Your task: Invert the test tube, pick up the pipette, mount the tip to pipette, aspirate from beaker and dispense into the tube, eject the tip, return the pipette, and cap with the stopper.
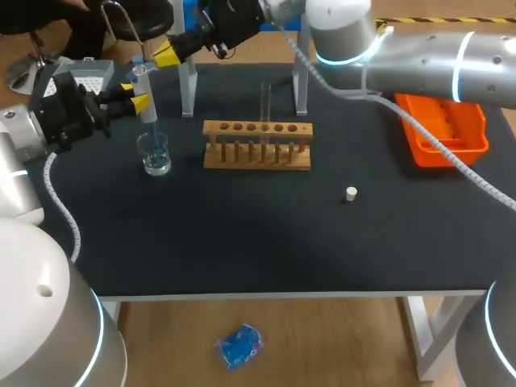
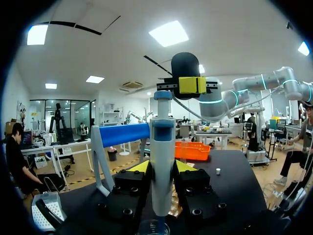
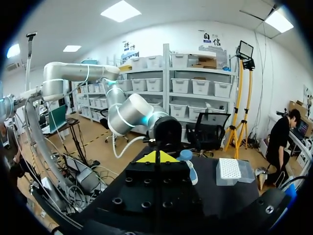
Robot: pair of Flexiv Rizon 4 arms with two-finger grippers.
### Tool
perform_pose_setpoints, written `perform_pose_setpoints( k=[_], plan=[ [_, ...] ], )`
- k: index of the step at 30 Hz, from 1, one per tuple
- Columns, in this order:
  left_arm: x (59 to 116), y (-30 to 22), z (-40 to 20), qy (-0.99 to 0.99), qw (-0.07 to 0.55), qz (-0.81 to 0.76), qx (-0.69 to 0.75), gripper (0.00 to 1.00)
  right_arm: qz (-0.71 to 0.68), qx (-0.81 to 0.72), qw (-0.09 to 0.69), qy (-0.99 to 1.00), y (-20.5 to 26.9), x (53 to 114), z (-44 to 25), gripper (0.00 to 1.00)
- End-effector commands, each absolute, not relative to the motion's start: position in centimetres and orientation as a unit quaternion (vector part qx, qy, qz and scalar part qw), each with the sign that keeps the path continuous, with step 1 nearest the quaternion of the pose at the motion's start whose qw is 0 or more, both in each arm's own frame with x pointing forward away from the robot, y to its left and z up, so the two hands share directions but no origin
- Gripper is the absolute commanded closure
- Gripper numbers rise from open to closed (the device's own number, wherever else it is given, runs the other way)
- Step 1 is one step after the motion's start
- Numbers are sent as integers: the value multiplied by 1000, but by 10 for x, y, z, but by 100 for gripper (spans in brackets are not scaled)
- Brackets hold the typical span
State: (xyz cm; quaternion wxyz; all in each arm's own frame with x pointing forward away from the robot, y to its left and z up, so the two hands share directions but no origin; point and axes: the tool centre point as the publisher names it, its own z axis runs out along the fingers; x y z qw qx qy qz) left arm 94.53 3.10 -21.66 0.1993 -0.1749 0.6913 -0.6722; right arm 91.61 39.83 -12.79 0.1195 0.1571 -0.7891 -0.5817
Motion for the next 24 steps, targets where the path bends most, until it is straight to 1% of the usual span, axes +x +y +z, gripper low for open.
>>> perform_pose_setpoints(
  k=[1,10,24],
  plan=[
    [945,31,-217,691,201,-673,-175,100,-586,173,134,-780,419,933,-133,100],
    [945,31,-217,691,201,-673,-175,100,-593,190,137,-770,434,939,-127,100],
    [945,31,-217,691,201,-673,-175,100,-601,192,144,-762,439,938,-132,100]
  ],
)
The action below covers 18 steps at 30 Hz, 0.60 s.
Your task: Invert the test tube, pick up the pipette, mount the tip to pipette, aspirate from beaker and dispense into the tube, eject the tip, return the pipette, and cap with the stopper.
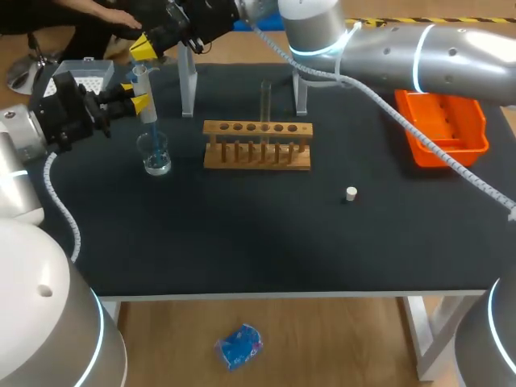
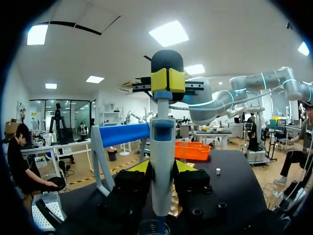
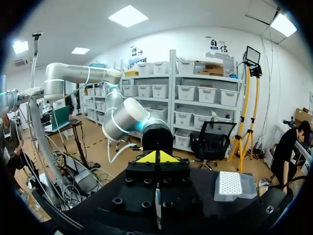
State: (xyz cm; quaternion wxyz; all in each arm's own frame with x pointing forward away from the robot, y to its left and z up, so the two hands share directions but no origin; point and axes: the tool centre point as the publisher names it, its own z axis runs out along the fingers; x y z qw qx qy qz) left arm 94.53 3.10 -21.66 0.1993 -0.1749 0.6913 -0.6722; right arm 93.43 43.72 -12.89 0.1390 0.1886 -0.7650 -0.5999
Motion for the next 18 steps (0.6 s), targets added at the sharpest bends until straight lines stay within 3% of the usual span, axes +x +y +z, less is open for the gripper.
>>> perform_pose_setpoints(
  k=[1,18],
  plan=[
    [945,31,-217,691,201,-673,-175,100,-601,191,144,-762,439,938,-133,100],
    [945,31,-217,691,201,-673,-175,100,-612,185,147,-755,440,938,-139,100]
  ],
)
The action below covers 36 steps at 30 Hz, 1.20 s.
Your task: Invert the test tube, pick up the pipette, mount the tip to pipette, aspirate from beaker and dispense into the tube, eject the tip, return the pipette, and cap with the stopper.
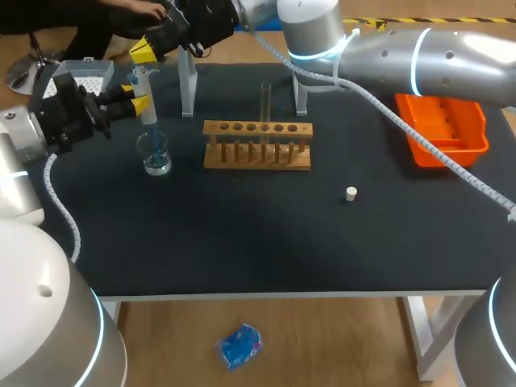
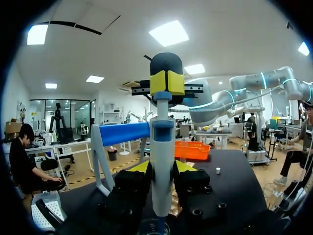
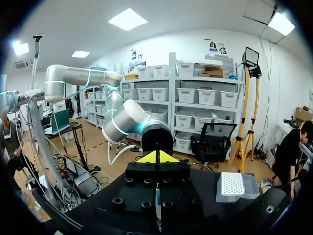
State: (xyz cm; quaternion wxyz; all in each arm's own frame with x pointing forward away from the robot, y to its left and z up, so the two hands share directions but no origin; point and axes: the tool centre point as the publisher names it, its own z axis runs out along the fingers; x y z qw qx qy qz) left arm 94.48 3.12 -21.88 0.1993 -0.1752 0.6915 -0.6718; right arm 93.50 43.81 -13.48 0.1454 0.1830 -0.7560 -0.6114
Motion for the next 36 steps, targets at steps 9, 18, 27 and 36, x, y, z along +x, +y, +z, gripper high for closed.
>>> perform_pose_setpoints(
  k=[9,18,27,36],
  plan=[
    [945,31,-217,691,201,-673,-175,100,-610,181,147,-757,437,938,-144,100],
    [945,31,-217,691,201,-673,-175,100,-610,176,152,-758,437,938,-150,100],
    [945,31,-217,691,201,-673,-175,100,-608,170,155,-760,436,939,-155,100],
    [945,31,-217,691,201,-673,-175,100,-609,164,160,-759,436,937,-162,100]
  ],
)
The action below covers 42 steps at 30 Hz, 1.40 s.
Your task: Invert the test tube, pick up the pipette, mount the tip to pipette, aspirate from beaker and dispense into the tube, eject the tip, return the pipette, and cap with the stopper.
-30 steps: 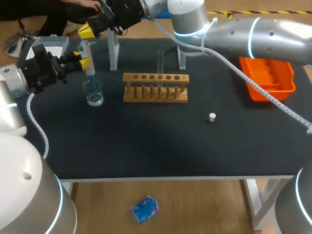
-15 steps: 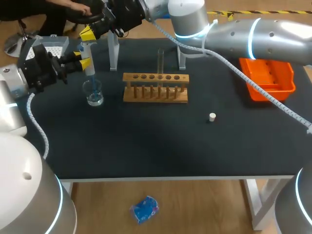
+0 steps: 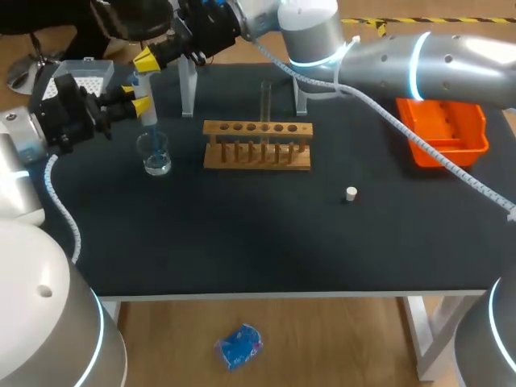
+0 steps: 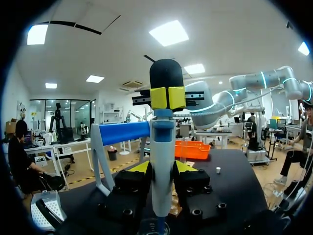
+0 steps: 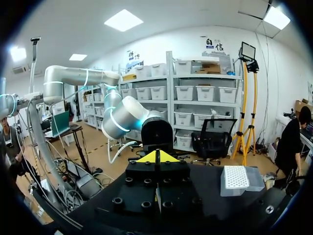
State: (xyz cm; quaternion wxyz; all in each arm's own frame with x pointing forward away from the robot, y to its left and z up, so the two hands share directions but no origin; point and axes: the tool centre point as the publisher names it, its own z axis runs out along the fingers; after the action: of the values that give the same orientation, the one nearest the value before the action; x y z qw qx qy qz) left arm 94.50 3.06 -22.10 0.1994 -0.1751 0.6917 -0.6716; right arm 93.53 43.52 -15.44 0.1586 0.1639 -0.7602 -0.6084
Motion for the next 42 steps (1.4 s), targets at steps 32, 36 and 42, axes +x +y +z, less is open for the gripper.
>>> perform_pose_setpoints(
  k=[32,36,42],
  plan=[
    [945,31,-217,691,201,-673,-175,100,-604,188,133,-763,436,942,-126,100],
    [945,31,-217,691,201,-673,-175,100,-604,193,128,-762,436,942,-121,100],
    [945,31,-217,691,201,-673,-175,100,-604,196,128,-762,431,937,-117,0]
  ],
)
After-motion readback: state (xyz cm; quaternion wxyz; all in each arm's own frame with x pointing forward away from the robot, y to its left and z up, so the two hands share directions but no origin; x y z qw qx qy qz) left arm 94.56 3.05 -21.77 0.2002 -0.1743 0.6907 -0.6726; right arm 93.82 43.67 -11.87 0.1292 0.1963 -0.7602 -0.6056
